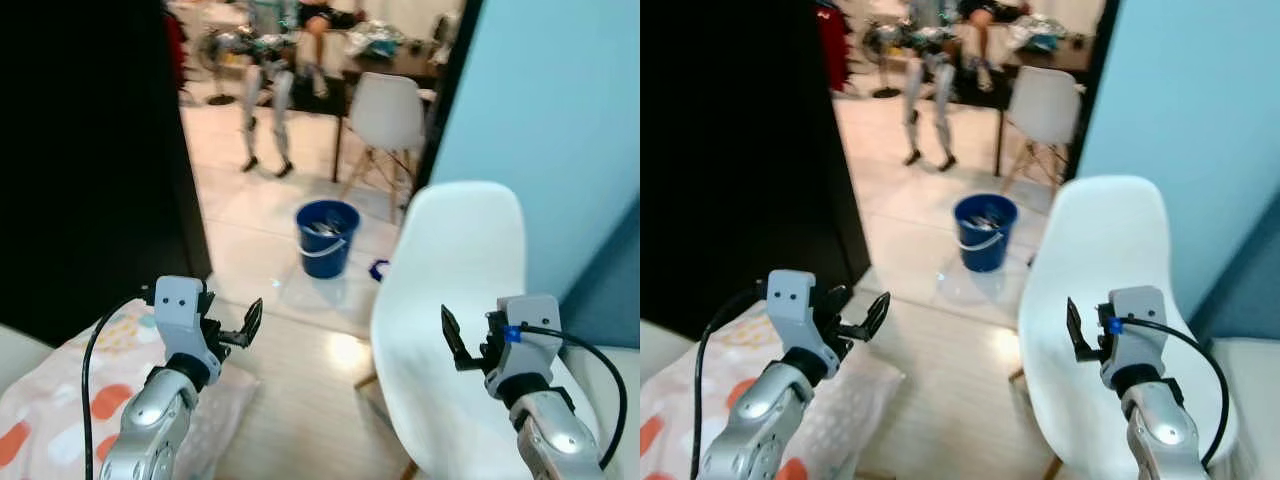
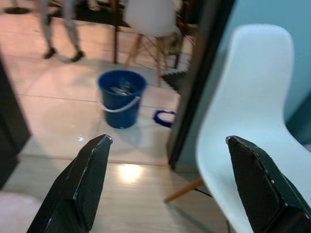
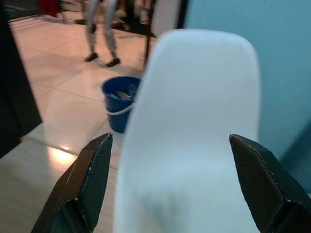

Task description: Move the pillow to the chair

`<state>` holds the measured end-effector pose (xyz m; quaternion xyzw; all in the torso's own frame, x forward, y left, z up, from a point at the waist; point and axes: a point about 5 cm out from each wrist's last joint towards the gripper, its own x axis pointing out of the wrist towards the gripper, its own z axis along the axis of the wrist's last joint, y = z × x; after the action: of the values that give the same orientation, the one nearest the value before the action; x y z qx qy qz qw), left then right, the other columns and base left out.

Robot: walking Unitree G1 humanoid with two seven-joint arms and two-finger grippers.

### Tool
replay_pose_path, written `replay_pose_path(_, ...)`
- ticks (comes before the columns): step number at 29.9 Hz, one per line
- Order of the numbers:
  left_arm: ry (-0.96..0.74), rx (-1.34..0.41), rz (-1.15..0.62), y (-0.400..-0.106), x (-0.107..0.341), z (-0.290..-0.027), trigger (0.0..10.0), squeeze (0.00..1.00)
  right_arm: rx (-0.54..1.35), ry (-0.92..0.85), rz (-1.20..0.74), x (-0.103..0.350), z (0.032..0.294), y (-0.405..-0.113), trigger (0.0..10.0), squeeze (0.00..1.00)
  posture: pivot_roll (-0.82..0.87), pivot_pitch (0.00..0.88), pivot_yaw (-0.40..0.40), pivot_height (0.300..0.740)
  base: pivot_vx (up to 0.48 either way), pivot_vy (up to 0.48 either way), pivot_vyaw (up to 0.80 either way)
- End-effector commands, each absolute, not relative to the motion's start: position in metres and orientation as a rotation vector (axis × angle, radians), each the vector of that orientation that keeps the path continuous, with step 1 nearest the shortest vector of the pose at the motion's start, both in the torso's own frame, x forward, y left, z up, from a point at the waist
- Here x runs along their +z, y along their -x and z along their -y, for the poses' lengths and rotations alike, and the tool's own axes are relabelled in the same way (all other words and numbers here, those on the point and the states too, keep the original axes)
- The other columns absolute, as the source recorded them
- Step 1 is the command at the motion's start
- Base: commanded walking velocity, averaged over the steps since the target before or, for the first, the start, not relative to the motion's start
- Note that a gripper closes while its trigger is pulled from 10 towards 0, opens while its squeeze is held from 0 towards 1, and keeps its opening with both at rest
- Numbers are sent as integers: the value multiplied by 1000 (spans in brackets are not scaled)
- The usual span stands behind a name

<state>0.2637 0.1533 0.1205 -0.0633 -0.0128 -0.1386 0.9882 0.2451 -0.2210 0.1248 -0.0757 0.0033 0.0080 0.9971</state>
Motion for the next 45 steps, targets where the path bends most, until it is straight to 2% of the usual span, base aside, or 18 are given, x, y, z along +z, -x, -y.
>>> replay_pose_path(1,116,-284,25,-264,119,-153,10000,0,-6,149,-11,123,225,-244,10000,0,-68,13,11,740,0,0,-800)
replay_pose_path(45,145,-287,24,-265,116,-151,10000,0,-7,146,-8,121,229,-247,10000,0,-85,0,5,740,0,0,-800)
